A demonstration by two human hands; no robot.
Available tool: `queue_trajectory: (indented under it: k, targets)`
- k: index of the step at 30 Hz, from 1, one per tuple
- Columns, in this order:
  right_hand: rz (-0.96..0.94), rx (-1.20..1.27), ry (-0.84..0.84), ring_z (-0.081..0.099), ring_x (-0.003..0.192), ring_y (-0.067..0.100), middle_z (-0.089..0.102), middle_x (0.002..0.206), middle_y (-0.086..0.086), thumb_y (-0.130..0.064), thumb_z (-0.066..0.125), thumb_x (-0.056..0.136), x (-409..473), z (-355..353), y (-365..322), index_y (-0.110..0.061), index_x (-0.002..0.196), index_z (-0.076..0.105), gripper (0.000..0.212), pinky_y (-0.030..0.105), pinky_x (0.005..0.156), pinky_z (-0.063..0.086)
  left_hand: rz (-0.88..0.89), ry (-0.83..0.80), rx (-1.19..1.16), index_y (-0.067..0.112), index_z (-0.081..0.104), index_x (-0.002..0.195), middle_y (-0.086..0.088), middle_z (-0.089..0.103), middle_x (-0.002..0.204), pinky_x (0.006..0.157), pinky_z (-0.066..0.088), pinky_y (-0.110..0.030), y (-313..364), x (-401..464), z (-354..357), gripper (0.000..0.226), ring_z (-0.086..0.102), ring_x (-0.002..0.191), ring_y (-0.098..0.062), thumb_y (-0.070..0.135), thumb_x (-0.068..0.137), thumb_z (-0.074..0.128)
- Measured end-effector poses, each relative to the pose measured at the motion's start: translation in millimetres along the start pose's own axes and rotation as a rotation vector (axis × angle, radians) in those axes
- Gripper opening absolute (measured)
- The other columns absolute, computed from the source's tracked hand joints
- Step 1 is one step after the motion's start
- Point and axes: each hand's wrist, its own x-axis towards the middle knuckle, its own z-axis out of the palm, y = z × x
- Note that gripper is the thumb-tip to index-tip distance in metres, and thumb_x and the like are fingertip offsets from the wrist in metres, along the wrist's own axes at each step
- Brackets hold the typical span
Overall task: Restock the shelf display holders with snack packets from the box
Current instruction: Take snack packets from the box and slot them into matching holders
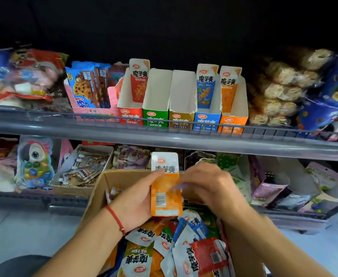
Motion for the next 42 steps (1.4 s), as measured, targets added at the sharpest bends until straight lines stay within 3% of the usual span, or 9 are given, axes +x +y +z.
queue_trajectory:
  k: [3, 5, 7, 11, 14, 17, 23, 30, 42]
  targets:
    - [-0.022, 0.024, -0.256, 0.056, 0.125, 0.002, 0.066, 0.124, -0.016, -0.021, 0.069, 0.092, -8, 9, -3, -0.028, 0.12, 0.075, 0.029, 0.056, 0.122, 0.025, 0.007, -0.093, -0.115, 0.001, 0.065, 0.128, -0.022, 0.071, 0.119, 0.084, 0.059, -0.046, -5, 3, -2, 0.045, 0.073, 0.094, -0.032, 0.012, 0.084, 0.066]
    - [0.102, 0.112, -0.368, 0.035, 0.145, -0.004, 0.058, 0.139, -0.026, -0.018, 0.065, 0.092, -10, -2, -3, -0.033, 0.129, 0.069, 0.04, 0.052, 0.127, 0.004, 0.072, -0.06, -0.077, 0.001, 0.065, 0.126, -0.022, 0.072, 0.118, 0.081, 0.061, -0.043, -7, 6, -6, 0.05, 0.073, 0.096, -0.034, 0.002, 0.076, 0.069]
    - [0.202, 0.192, -0.327, 0.029, 0.148, -0.002, 0.053, 0.145, -0.025, -0.018, 0.061, 0.088, -10, -16, -3, -0.032, 0.125, 0.07, 0.041, 0.038, 0.127, 0.013, 0.149, -0.016, 0.013, 0.003, 0.066, 0.123, -0.02, 0.074, 0.116, 0.084, 0.061, -0.047, -7, 6, -10, 0.05, 0.073, 0.101, -0.036, -0.004, 0.075, 0.071]
    - [0.567, 0.192, 0.11, 0.058, 0.116, -0.004, 0.064, 0.124, -0.016, -0.026, 0.072, 0.094, -2, -25, 3, -0.03, 0.124, 0.062, 0.032, 0.006, 0.086, 0.047, 0.301, 0.045, 0.185, 0.006, 0.067, 0.121, -0.015, 0.076, 0.114, 0.087, 0.06, -0.046, -3, 1, -9, 0.043, 0.072, 0.106, -0.034, -0.012, 0.082, 0.069]
    - [0.868, 0.551, 0.065, 0.074, 0.082, 0.011, 0.08, 0.091, 0.001, -0.021, 0.067, 0.098, 4, -27, 8, -0.013, 0.114, 0.069, 0.018, 0.019, 0.064, 0.057, 0.361, 0.031, 0.272, 0.009, 0.068, 0.118, -0.012, 0.076, 0.112, 0.087, 0.061, -0.042, 0, -3, -6, 0.041, 0.074, 0.104, -0.028, -0.011, 0.082, 0.071]
    - [0.871, 0.614, 0.101, 0.068, 0.071, 0.025, 0.079, 0.084, 0.011, -0.017, 0.067, 0.097, 11, -41, 11, -0.007, 0.102, 0.073, 0.013, 0.025, 0.053, 0.055, 0.396, 0.093, 0.365, 0.01, 0.072, 0.113, -0.011, 0.077, 0.11, 0.088, 0.061, -0.041, 8, -1, -5, 0.028, 0.075, 0.1, -0.025, -0.003, 0.089, 0.069]
    - [0.609, 0.144, 0.352, 0.068, 0.063, 0.018, 0.078, 0.08, 0.004, -0.025, 0.071, 0.097, 78, -112, 28, -0.019, 0.092, 0.074, 0.008, 0.034, 0.055, 0.055, 0.474, 0.286, 0.59, 0.012, 0.075, 0.092, -0.017, 0.074, 0.088, 0.077, 0.057, -0.037, 30, 7, -17, 0.013, 0.071, 0.082, -0.033, 0.02, 0.092, 0.065]
    - [0.462, -0.472, 0.458, 0.066, 0.103, 0.03, 0.074, 0.105, 0.004, -0.042, 0.058, 0.096, 187, -152, 76, -0.02, 0.113, 0.071, 0.031, 0.047, 0.084, 0.056, 0.623, 0.26, 0.613, 0.029, 0.065, 0.104, 0.011, 0.079, 0.095, 0.079, 0.058, -0.028, 55, 8, -20, 0.03, 0.074, 0.084, -0.003, 0.005, 0.088, 0.074]
    - [0.599, -0.68, -0.077, 0.064, 0.112, 0.025, 0.069, 0.122, 0.005, -0.035, 0.071, 0.094, 251, -101, 141, -0.022, 0.119, 0.07, 0.028, 0.04, 0.088, 0.054, 0.589, 0.25, 0.611, 0.03, 0.063, 0.106, 0.02, 0.077, 0.094, 0.077, 0.059, -0.026, 66, 8, -24, 0.028, 0.074, 0.085, -0.001, 0.009, 0.09, 0.073]
